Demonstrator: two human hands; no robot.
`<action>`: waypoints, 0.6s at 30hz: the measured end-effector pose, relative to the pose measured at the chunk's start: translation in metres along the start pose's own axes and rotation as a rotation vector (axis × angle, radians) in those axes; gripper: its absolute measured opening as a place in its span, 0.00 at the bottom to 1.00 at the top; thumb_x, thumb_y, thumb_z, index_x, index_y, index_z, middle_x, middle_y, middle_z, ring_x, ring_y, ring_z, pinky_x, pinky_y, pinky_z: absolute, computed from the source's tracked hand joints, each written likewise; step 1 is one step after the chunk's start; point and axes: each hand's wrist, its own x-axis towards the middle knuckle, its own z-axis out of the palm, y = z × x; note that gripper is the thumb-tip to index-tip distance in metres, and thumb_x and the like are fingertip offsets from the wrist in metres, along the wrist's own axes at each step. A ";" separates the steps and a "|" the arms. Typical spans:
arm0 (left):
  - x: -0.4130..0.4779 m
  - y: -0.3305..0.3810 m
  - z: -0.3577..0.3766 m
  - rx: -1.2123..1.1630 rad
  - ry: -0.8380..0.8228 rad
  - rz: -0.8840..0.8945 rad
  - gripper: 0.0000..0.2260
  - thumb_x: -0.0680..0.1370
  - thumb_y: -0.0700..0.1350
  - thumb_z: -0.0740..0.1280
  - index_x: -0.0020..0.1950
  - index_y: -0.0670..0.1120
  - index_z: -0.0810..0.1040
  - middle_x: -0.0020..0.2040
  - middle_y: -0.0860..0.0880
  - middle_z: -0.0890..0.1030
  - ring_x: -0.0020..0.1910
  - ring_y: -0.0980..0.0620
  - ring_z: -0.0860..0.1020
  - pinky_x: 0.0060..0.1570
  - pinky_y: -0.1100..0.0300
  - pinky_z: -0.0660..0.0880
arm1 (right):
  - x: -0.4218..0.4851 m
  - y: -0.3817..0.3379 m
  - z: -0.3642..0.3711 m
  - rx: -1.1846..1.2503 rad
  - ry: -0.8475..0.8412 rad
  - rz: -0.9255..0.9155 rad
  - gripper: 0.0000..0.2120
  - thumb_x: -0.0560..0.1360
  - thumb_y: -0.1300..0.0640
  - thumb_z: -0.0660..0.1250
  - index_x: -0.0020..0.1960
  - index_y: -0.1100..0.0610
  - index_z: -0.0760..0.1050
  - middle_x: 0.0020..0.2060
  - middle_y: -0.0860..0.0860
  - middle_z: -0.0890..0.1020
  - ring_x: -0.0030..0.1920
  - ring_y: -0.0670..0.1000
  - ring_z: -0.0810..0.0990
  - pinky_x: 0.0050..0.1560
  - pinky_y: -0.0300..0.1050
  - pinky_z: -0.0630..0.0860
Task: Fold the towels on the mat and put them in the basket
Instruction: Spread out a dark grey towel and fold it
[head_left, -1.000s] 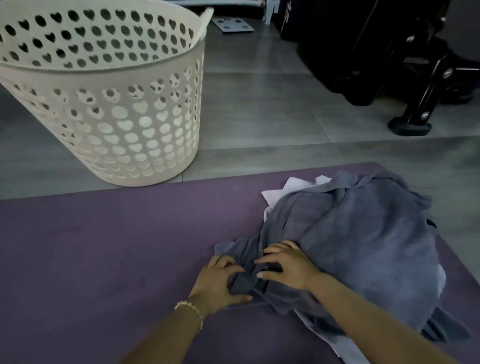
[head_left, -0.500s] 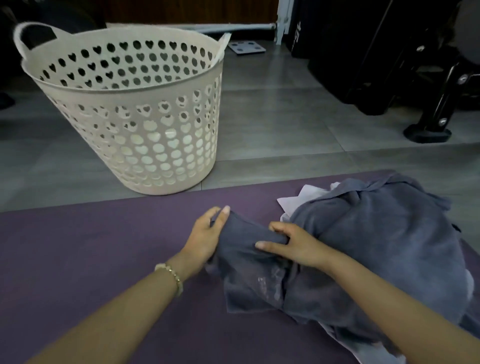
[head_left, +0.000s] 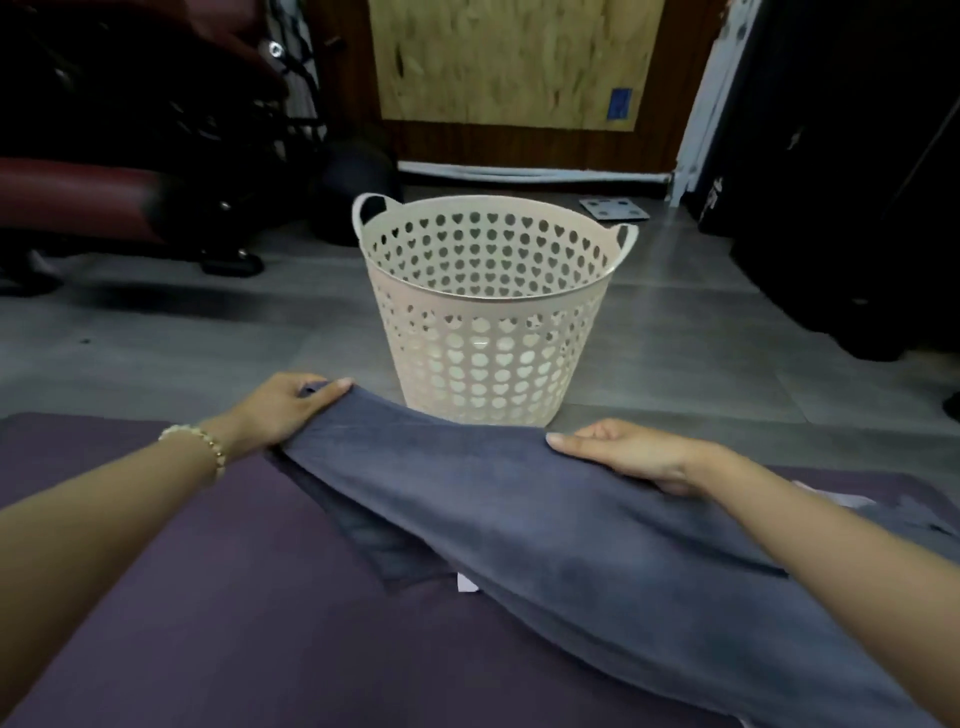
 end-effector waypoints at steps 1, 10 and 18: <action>-0.001 -0.016 -0.007 0.001 0.050 -0.034 0.16 0.80 0.52 0.61 0.46 0.42 0.83 0.43 0.48 0.83 0.44 0.53 0.79 0.41 0.65 0.71 | 0.011 -0.012 0.015 0.050 0.010 -0.015 0.25 0.69 0.38 0.66 0.51 0.59 0.82 0.44 0.53 0.85 0.43 0.48 0.83 0.44 0.38 0.78; -0.033 -0.047 0.011 -0.196 -0.088 -0.107 0.24 0.83 0.54 0.46 0.65 0.45 0.76 0.61 0.52 0.75 0.60 0.59 0.69 0.51 0.68 0.64 | 0.109 -0.084 0.156 0.152 -0.120 -0.101 0.15 0.74 0.48 0.69 0.51 0.60 0.82 0.46 0.55 0.85 0.45 0.49 0.83 0.54 0.43 0.78; -0.033 -0.068 0.015 -0.593 -0.038 -0.253 0.21 0.76 0.58 0.64 0.44 0.41 0.84 0.38 0.49 0.85 0.41 0.50 0.82 0.41 0.62 0.76 | 0.127 -0.062 0.132 -0.170 -0.169 0.026 0.36 0.56 0.30 0.73 0.54 0.55 0.82 0.49 0.51 0.85 0.52 0.52 0.83 0.60 0.48 0.77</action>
